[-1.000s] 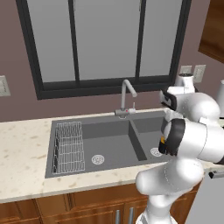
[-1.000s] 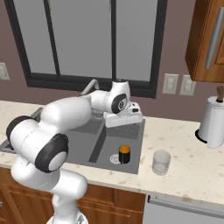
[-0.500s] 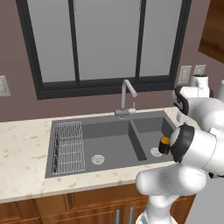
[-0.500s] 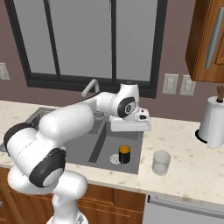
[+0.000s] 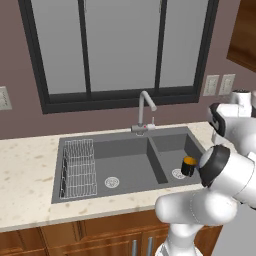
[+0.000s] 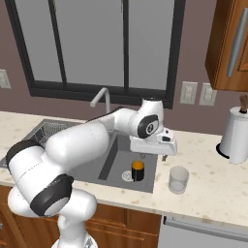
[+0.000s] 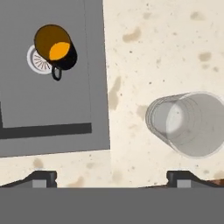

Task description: Move any existing items from the left basin to the right basin for drying. Then move the glass cup from the counter to the left basin of the sink for washing.

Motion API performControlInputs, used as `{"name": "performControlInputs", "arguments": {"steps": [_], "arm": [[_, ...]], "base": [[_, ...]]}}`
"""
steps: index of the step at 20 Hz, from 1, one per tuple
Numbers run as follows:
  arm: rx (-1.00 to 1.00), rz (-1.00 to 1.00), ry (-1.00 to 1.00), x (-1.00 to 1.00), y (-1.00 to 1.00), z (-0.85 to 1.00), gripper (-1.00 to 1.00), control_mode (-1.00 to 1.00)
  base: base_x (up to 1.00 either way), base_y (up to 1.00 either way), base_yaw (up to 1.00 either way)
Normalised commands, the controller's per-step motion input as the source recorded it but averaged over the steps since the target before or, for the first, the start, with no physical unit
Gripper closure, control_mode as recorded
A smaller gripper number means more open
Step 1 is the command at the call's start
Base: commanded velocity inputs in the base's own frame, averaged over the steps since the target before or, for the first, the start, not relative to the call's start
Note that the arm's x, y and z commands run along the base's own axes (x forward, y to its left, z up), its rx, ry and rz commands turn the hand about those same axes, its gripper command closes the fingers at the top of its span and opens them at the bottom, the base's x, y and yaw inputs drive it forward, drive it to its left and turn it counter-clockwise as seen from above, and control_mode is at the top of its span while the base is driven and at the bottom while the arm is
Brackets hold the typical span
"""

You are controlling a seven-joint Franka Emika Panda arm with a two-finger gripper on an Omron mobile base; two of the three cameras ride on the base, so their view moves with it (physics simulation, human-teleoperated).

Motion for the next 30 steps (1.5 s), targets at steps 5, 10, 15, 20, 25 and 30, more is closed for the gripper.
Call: {"name": "performControlInputs", "arguments": {"steps": [5, 10, 15, 20, 25, 30], "arm": [[0.0, -0.12, 0.07, 0.0, -0.34, -0.22, -1.0, -1.0], [0.0, -0.11, 0.06, 0.0, -0.41, -0.25, -1.0, -1.0], [0.0, -0.09, 0.02, 0.0, -0.34, -0.2, -1.0, -1.0], [0.0, -0.01, 0.0, 0.0, -0.3, -0.16, -1.0, -1.0], [-0.01, 0.0, 0.0, 0.01, -0.19, -0.2, -1.0, -1.0], [-0.07, 0.0, 0.0, 0.0, 0.0, -0.24, -1.0, -1.0]], "base": [[0.0, 0.0, 0.0], [0.0, 0.0, 0.0], [0.0, 0.0, 0.0], [0.0, 0.0, 0.0], [0.0, 0.0, 0.0], [0.0, 0.0, 0.0]]}}
